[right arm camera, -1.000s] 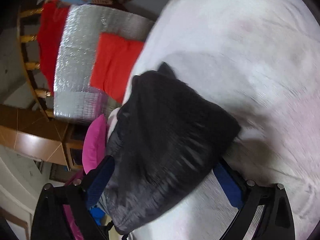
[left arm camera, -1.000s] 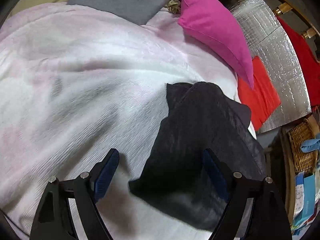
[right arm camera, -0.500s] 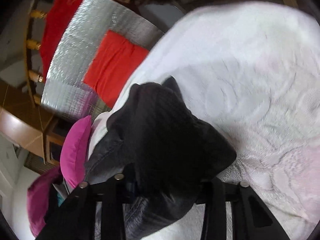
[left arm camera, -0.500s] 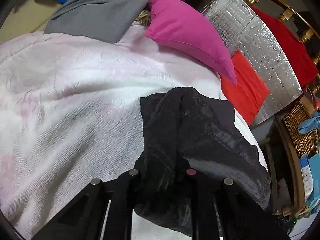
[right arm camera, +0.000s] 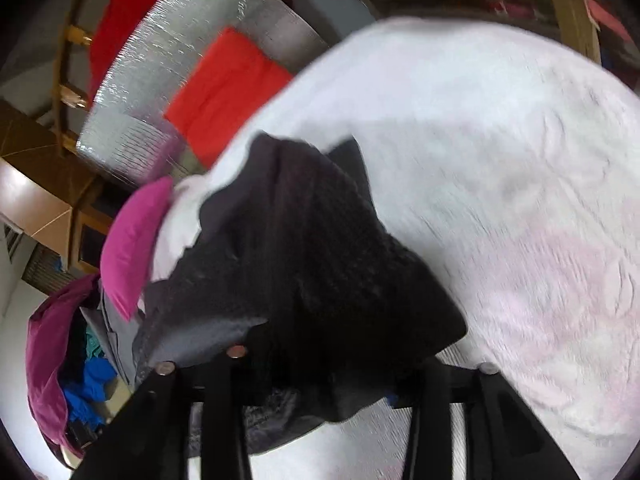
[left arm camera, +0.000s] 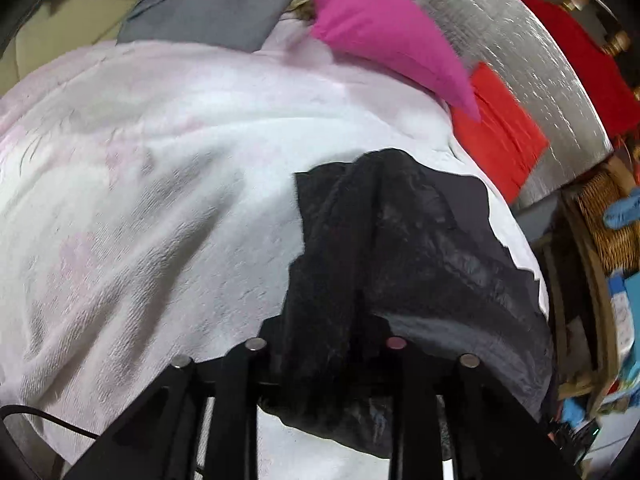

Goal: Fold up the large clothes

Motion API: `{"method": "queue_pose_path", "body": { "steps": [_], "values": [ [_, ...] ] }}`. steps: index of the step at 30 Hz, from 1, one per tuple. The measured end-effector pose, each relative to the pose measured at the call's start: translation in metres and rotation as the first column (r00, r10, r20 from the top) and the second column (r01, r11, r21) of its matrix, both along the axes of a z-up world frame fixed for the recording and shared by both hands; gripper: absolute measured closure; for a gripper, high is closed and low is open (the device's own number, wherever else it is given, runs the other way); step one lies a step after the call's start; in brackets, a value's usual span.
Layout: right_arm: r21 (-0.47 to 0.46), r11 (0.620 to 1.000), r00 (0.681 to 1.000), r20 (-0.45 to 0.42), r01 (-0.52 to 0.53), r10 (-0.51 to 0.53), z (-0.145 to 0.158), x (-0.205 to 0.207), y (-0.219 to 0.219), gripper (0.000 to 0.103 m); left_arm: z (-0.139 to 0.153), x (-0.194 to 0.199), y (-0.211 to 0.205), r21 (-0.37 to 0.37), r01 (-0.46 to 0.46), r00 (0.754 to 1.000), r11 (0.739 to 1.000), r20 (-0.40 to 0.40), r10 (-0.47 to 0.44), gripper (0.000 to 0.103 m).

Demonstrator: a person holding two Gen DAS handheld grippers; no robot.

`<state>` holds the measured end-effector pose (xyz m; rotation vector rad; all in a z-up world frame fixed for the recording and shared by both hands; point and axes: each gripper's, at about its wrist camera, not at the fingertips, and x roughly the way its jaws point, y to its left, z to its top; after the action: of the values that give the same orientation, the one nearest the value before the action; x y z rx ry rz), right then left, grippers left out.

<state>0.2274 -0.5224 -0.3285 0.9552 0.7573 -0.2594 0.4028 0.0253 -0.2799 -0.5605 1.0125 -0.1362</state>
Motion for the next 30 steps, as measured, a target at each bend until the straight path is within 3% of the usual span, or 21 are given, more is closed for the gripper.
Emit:
{"method": "queue_pose_path", "body": {
  "steps": [1,3,4,8,10,12,16,19,24,28,30],
  "values": [
    [0.008,1.000,1.000,-0.015,-0.006,0.006,0.002,-0.005,0.001,0.047,0.003,0.000,0.003,-0.005,-0.013,1.000,1.000,0.005,0.013,0.073],
    [-0.008,1.000,0.999,-0.018,-0.027,0.026,0.013,-0.015,0.003,0.044,0.013,-0.003,0.008,0.029,-0.059,0.998,0.998,0.030,0.058,0.061],
    [-0.032,0.999,0.999,-0.030,-0.040,0.039,0.022,-0.019,0.006,0.042,0.019,-0.005,0.008,0.049,-0.075,0.996,0.996,0.055,0.073,0.060],
    [-0.176,0.970,0.985,-0.084,-0.166,0.154,0.056,-0.028,0.025,0.040,0.039,-0.010,-0.004,0.175,-0.110,0.984,0.978,0.159,0.082,0.058],
    [-0.253,0.943,0.975,-0.104,-0.216,0.195,0.078,-0.017,0.036,0.034,0.043,-0.011,-0.009,0.193,-0.124,0.977,0.973,0.193,0.086,0.055],
    [-0.293,0.920,0.966,-0.076,-0.260,0.249,0.101,0.006,0.050,0.025,0.041,-0.004,-0.017,0.210,-0.114,0.979,0.971,0.192,0.074,0.047],
    [-0.354,0.862,0.930,-0.089,-0.363,0.355,0.117,0.071,0.080,0.017,0.021,0.016,-0.035,0.289,-0.079,0.993,0.954,0.112,0.048,0.047],
    [-0.350,0.833,0.903,-0.166,-0.430,0.396,0.105,0.129,0.092,0.017,0.003,0.033,-0.047,0.375,-0.042,0.999,0.926,0.045,0.028,0.047],
    [-0.377,0.809,0.881,-0.335,-0.451,0.335,0.061,0.204,0.086,0.017,-0.003,0.047,-0.055,0.427,-0.027,0.998,0.904,0.063,0.000,0.047],
    [-0.345,0.801,0.835,-0.452,-0.489,0.315,0.022,0.238,0.076,0.017,-0.006,0.054,-0.060,0.455,-0.009,0.998,0.891,0.063,-0.022,0.047],
    [-0.389,0.775,0.833,-0.462,-0.499,0.304,0.020,0.239,0.084,0.034,-0.004,0.055,-0.064,0.458,-0.009,0.998,0.889,0.066,-0.024,0.047]
  ]
}}
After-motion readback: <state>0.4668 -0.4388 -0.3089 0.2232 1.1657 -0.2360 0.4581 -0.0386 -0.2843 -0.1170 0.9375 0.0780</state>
